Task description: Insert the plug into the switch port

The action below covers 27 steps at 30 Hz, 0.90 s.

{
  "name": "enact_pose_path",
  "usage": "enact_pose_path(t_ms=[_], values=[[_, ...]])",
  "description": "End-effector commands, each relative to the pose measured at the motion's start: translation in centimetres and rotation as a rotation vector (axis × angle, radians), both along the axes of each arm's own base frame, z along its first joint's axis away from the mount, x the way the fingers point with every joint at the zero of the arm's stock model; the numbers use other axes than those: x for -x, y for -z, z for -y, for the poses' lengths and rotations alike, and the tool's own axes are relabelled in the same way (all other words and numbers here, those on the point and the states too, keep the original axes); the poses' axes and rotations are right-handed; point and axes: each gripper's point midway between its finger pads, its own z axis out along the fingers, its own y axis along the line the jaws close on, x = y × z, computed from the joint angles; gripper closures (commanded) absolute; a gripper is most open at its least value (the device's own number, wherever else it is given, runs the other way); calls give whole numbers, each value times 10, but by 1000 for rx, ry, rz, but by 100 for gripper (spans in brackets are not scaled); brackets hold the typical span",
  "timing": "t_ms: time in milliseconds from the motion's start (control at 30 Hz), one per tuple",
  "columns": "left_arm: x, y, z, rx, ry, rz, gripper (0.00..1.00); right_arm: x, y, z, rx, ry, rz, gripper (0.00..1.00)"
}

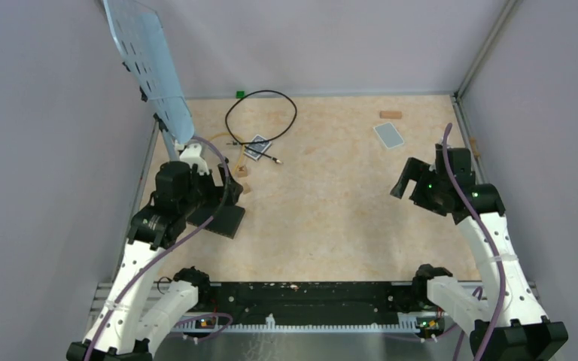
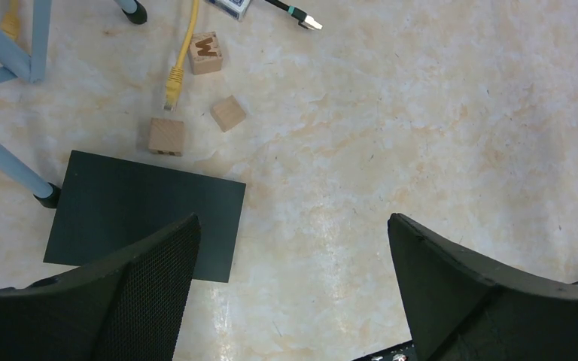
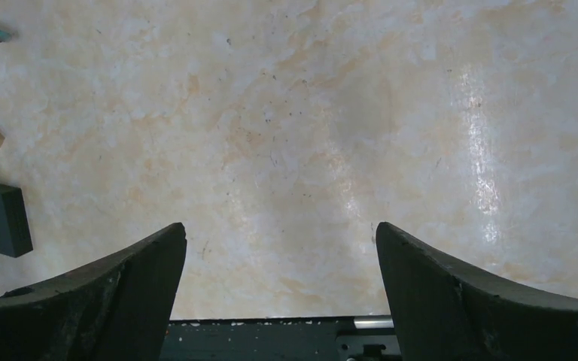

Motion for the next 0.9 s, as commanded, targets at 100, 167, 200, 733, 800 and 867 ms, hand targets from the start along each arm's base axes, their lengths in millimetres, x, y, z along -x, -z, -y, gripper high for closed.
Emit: enact_pose_path(t_ms=[100, 167, 200, 733, 800, 867], values=[[-8, -25, -10, 18, -73, 122, 1, -16, -33, -13, -54, -68, 142, 6], [-8, -27, -10, 20, -72, 130, 1, -17, -37, -17, -85, -64, 166, 6], [-7, -28, -10, 20, -72, 132, 1, -17, -38, -19, -100, -62, 178, 7], [2, -30, -55, -99, -277, 129, 1, -28, -41, -45, -244, -117, 253, 4], [2, -29, -55, -92, -280, 137, 1, -33, -37, -55, -294, -141, 246, 8], [3, -33, -57, -87, -287, 159, 1, -38, -31, -62, -338, -152, 233, 11]])
